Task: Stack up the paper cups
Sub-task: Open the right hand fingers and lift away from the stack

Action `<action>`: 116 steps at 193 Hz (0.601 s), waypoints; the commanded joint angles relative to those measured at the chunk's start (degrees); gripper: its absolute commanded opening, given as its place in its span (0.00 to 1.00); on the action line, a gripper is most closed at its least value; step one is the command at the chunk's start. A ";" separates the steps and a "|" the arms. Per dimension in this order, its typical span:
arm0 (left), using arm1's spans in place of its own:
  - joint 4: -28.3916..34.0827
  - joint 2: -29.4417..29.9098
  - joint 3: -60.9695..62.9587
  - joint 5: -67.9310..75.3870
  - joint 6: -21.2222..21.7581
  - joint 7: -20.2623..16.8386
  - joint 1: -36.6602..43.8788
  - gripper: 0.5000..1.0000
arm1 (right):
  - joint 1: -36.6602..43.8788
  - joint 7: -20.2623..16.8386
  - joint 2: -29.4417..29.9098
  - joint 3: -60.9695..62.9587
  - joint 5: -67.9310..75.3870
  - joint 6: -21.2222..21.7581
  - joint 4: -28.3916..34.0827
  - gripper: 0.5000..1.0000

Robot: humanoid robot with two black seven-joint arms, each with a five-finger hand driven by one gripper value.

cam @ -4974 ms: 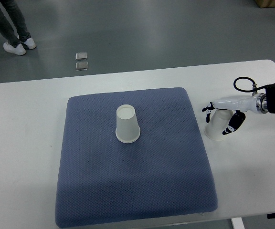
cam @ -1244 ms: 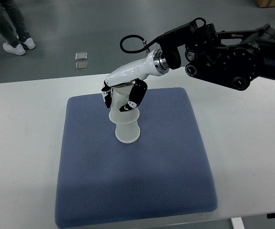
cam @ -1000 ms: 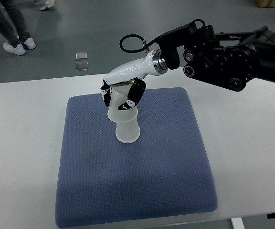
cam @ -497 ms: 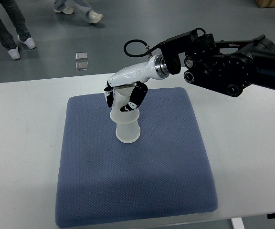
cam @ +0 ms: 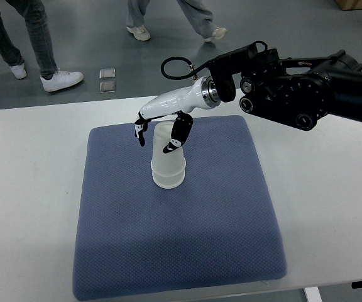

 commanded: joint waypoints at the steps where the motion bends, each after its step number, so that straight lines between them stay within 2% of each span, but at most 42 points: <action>1: 0.00 0.00 0.00 0.00 0.02 0.00 0.00 1.00 | 0.11 -0.01 -0.09 0.01 0.02 0.28 0.16 0.70; 39: 0.00 0.00 0.00 0.00 0.02 0.00 0.00 1.00 | 0.55 0.08 -0.27 0.10 0.02 0.89 0.51 0.72; 54: 0.00 0.00 0.00 0.00 0.02 0.00 0.00 1.00 | 0.73 0.08 -0.53 0.36 0.02 1.16 0.51 0.79; 85: 0.00 0.00 0.00 0.00 -0.07 0.00 0.00 1.00 | 1.78 -0.01 -1.76 4.23 0.02 3.62 0.34 0.80; 116: 0.00 0.00 0.00 0.00 0.02 0.00 0.00 1.00 | 1.78 -0.36 -2.99 8.62 0.02 4.23 -0.02 0.80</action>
